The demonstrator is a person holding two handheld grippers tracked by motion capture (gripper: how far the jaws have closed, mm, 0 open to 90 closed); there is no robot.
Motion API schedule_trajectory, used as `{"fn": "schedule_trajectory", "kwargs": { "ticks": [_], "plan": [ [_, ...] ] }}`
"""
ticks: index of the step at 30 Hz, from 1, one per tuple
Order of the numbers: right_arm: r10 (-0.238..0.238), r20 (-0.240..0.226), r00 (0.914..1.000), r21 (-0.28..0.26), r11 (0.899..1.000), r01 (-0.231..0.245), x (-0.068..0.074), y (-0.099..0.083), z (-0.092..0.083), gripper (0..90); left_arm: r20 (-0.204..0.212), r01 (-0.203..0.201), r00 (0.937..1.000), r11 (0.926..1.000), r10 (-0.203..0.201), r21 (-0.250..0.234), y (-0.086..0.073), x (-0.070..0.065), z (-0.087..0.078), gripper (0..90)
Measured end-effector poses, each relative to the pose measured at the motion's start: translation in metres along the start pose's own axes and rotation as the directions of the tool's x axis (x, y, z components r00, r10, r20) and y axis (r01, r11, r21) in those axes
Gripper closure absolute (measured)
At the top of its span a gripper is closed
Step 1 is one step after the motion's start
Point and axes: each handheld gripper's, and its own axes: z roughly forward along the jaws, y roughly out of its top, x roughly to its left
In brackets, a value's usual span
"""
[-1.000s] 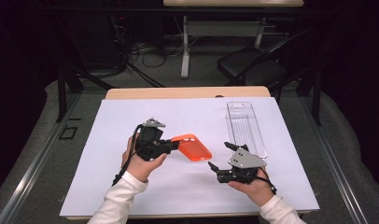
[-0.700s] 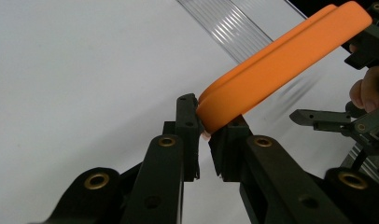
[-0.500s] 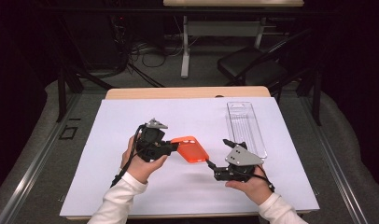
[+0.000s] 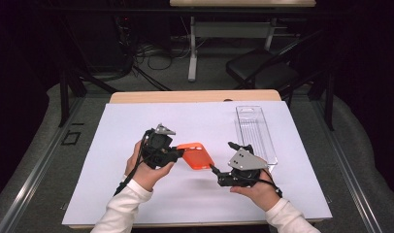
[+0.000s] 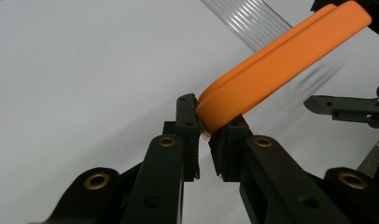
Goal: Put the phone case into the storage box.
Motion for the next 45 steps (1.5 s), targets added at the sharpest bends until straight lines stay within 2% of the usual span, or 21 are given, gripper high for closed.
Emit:
{"fn": "schedule_trajectory", "kwargs": {
  "ticks": [6,11,16,21,32,41,45],
  "plan": [
    [-0.011,-0.005,0.9999,0.014,1.000,0.011,0.002,0.006,0.000,14.2,-0.004,0.002,1.0000,1.0000,-0.002,0.002,0.000,0.001,0.001,81.9],
    [-0.038,0.000,0.9993,0.034,0.999,0.038,0.003,0.011,0.003,14.5,-0.011,0.004,0.9999,0.9999,-0.004,0.014,0.001,0.000,0.004,81.9],
    [-0.046,0.003,0.9990,0.036,0.998,0.046,-0.001,0.017,0.004,14.9,-0.031,-0.016,0.9994,0.9992,0.017,0.037,0.004,-0.002,0.013,81.9],
    [-0.065,0.011,0.9978,0.029,0.997,0.064,-0.002,0.026,0.000,16.1,-0.041,-0.011,0.9991,0.9989,0.013,0.046,0.009,-0.003,0.020,82.0],
    [-0.090,0.005,0.9959,-0.007,0.996,0.090,-0.007,0.042,-0.004,33.0,-0.061,-0.019,0.9979,0.9986,0.022,0.050,0.025,-0.007,0.022,82.0],
    [-0.153,0.037,0.9875,0.025,0.988,0.152,-0.007,0.049,0.002,38.8,-0.088,-0.023,0.9956,0.9969,0.030,0.075,0.035,-0.006,0.023,81.9],
    [-0.162,0.052,0.9854,0.031,0.986,0.161,-0.009,0.051,0.006,40.6,-0.098,-0.031,0.9944,0.9954,0.040,0.091,0.038,-0.006,0.024,82.0]
  ]
}}
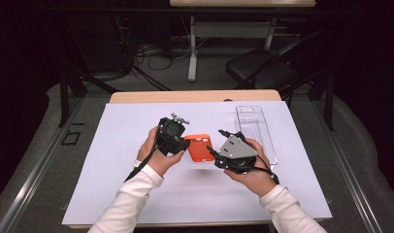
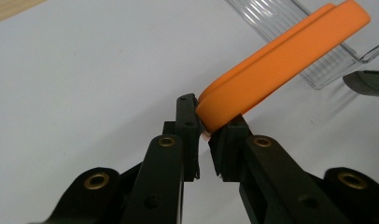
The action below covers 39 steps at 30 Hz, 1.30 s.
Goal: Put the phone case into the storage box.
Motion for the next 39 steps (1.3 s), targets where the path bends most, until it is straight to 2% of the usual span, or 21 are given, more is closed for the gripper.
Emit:
{"fn": "schedule_trajectory", "kwargs": {
  "ticks": [3,8,14,18,27,39],
  "plan": [
    [0.012,0.003,0.9999,-0.013,1.000,-0.012,-0.001,0.000,0.001,44.6,-0.002,0.001,1.0000,1.0000,-0.001,0.002,0.002,0.000,0.001,82.0],
    [-0.008,-0.005,1.0000,0.006,1.000,0.008,-0.002,0.001,0.006,48.5,-0.007,0.000,1.0000,0.9999,0.000,0.012,0.004,0.000,0.003,82.0],
    [-0.025,-0.013,0.9996,0.005,1.000,0.025,-0.003,0.004,0.010,50.1,-0.016,0.003,0.9999,0.9999,-0.003,0.017,0.009,0.001,0.003,82.0],
    [-0.023,-0.035,0.9991,0.012,1.000,0.023,-0.005,0.004,0.014,50.9,-0.020,0.002,0.9998,0.9997,-0.002,0.023,0.011,0.001,0.005,82.0],
    [-0.018,-0.002,0.9998,0.001,1.000,0.018,-0.008,0.005,0.014,53.4,-0.025,0.000,0.9997,0.9994,0.001,0.036,0.014,-0.001,0.009,82.0],
    [-0.029,0.004,0.9996,0.023,0.999,0.029,-0.006,0.002,0.014,62.6,-0.032,-0.025,0.9991,0.9991,0.027,0.035,0.016,-0.012,0.013,82.0]
  ]
}}
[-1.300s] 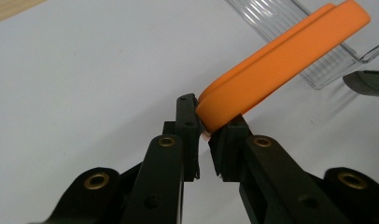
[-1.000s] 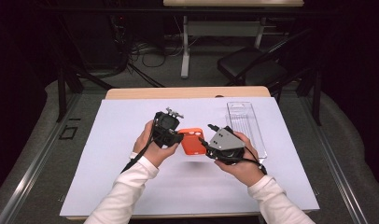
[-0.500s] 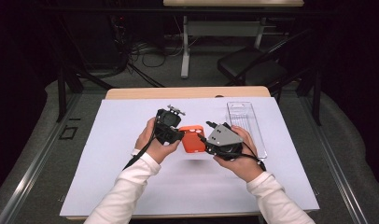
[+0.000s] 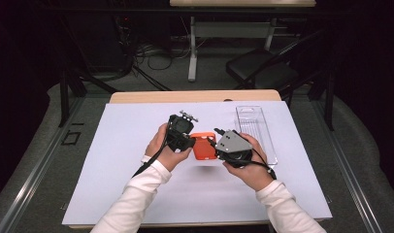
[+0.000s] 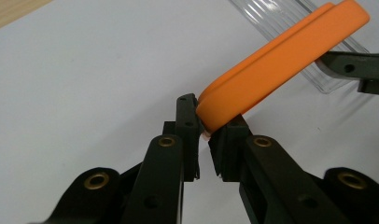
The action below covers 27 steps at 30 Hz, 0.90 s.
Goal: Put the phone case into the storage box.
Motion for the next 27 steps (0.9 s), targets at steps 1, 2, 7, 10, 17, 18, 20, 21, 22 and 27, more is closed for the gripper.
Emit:
{"fn": "schedule_trajectory", "kwargs": {
  "ticks": [1,2,7,10,17,18,20,21,22,27],
  "plan": [
    [-0.006,0.002,1.0000,0.002,1.000,0.006,0.0004,0.0000,0.0002,63.5,-0.004,-0.005,1.0000,1.0000,0.005,0.002,0.0001,-0.0008,-0.0002,82.0],
    [-0.012,0.006,0.9999,0.005,1.000,0.012,0.0008,0.0000,0.0003,64.2,-0.010,-0.006,0.9999,1.0000,0.006,-0.001,0.0000,-0.0019,0.0001,82.0],
    [-0.026,0.017,0.9995,0.012,1.000,0.026,0.0014,-0.0001,0.0005,69.0,-0.007,-0.013,0.9999,0.9999,0.014,0.002,0.0006,-0.0043,0.0006,82.0],
    [-0.037,0.020,0.9991,0.016,0.999,0.037,0.0020,0.0002,0.0000,72.6,-0.011,-0.017,0.9998,0.9999,0.017,0.003,0.0011,-0.0061,0.0011,82.0],
    [-0.069,0.028,0.9972,0.026,0.997,0.068,0.0041,0.0002,0.0003,75.4,-0.024,-0.026,0.9994,0.9996,0.027,0.009,0.0023,-0.0087,0.0028,82.0],
    [-0.072,0.028,0.9970,0.029,0.997,0.071,0.0041,0.0002,0.0002,75.8,-0.023,-0.025,0.9994,0.9996,0.025,0.009,0.0024,-0.0086,0.0031,82.0],
    [-0.074,0.026,0.9970,0.030,0.997,0.073,0.0041,0.0002,0.0001,76.2,-0.025,-0.027,0.9993,0.9996,0.027,0.010,0.0025,-0.0086,0.0036,82.0],
    [-0.076,0.026,0.9968,0.031,0.997,0.075,0.0041,0.0003,0.0000,76.4,-0.028,-0.028,0.9992,0.9995,0.028,0.011,0.0025,-0.0088,0.0038,82.0],
    [-0.077,0.027,0.9966,0.031,0.997,0.077,0.0043,0.0004,0.0000,76.5,-0.028,-0.028,0.9992,0.9995,0.029,0.012,0.0025,-0.0090,0.0038,82.0],
    [-0.099,0.030,0.9946,0.035,0.995,0.098,0.0051,0.0005,-0.0003,77.6,-0.029,-0.029,0.9992,0.9995,0.029,0.015,0.0022,-0.0091,0.0037,82.0]
  ]
}}
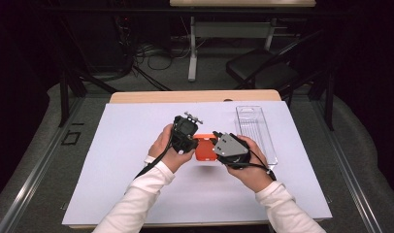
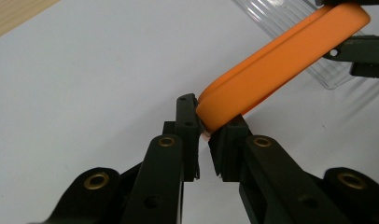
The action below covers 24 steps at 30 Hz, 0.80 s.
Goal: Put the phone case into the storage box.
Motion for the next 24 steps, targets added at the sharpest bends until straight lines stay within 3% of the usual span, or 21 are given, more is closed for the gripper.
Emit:
{"fn": "schedule_trajectory", "kwargs": {
  "ticks": [11,20,24],
  "plan": [
    [-0.050,0.011,0.9987,0.016,0.999,0.050,0.0036,0.0010,0.0001,79.4,0.003,0.002,1.0000,1.0000,-0.002,0.007,0.0000,0.0006,0.0009,81.9],
    [-0.026,-0.013,0.9996,0.028,0.999,0.026,0.0001,0.0008,0.0002,79.5,0.007,0.001,1.0000,1.0000,-0.001,0.007,0.0003,0.0001,0.0016,81.6],
    [-0.044,-0.006,0.9990,0.028,0.999,0.045,-0.0005,0.0005,-0.0005,79.6,0.010,0.000,1.0000,1.0000,0.000,0.000,0.0009,-0.0008,0.0016,81.4]
  ]
}}
